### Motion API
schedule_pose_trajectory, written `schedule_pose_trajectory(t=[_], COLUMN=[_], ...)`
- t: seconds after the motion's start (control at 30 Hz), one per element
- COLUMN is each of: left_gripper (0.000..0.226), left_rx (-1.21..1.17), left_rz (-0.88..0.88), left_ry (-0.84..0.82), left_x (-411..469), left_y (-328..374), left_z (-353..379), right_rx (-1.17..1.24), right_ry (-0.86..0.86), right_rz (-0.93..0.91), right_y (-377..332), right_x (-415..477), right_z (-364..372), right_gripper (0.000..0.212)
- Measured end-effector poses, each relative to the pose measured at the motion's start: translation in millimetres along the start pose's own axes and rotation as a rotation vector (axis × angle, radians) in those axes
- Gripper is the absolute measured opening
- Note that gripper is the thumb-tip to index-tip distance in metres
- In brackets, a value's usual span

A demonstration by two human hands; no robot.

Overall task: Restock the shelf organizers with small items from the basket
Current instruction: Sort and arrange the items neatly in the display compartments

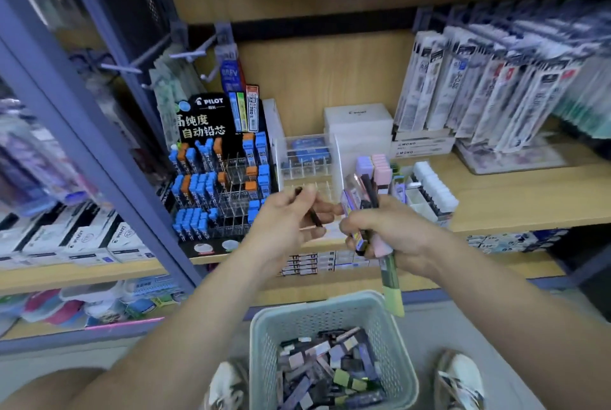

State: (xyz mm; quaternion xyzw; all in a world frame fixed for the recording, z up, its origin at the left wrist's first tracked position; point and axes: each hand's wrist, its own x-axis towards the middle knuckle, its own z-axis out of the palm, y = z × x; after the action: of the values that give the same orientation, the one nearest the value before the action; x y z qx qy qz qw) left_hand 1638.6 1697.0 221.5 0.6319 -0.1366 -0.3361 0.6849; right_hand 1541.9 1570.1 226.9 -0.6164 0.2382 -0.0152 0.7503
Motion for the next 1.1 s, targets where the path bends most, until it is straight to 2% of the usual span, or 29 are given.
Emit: schedule_pose_trajectory(t=[0.1, 0.2, 0.37, 0.67, 0.77, 0.97, 1.1], left_gripper=[0.026, 0.023, 0.022, 0.008, 0.013, 0.011, 0.009], left_rx=[0.024, 0.012, 0.056, 0.091, 0.163, 0.387, 0.673], left_rz=[0.059, 0.080, 0.096, 0.173, 0.236, 0.378, 0.467], left_ry=[-0.020, -0.008, 0.017, -0.014, 0.013, 0.230, 0.308], left_x=[8.3, 19.0, 33.2, 50.3, 59.6, 106.7, 139.8], left_y=[33.1, 48.4, 39.9, 47.9, 52.4, 67.4, 55.1], left_z=[5.1, 10.5, 9.5, -0.2, -3.1, -2.0, 3.7], right_rx=[0.004, 0.012, 0.171, 0.239, 0.277, 0.408, 0.432], right_ry=[-0.016, -0.015, 0.029, 0.109, 0.151, 0.357, 0.333], right_rz=[-0.033, -0.038, -0.047, -0.073, -0.030, -0.021, -0.014], right_y=[-18.0, -21.0, -18.3, -25.9, -24.9, -38.9, -44.8], right_x=[3.5, 8.5, 22.0, 37.2, 42.2, 51.0, 51.4], right_z=[-2.2, -5.2, -7.5, -10.8, -14.7, -38.6, -42.3], right_gripper=[0.017, 0.013, 0.008, 0.010, 0.007, 0.012, 0.013])
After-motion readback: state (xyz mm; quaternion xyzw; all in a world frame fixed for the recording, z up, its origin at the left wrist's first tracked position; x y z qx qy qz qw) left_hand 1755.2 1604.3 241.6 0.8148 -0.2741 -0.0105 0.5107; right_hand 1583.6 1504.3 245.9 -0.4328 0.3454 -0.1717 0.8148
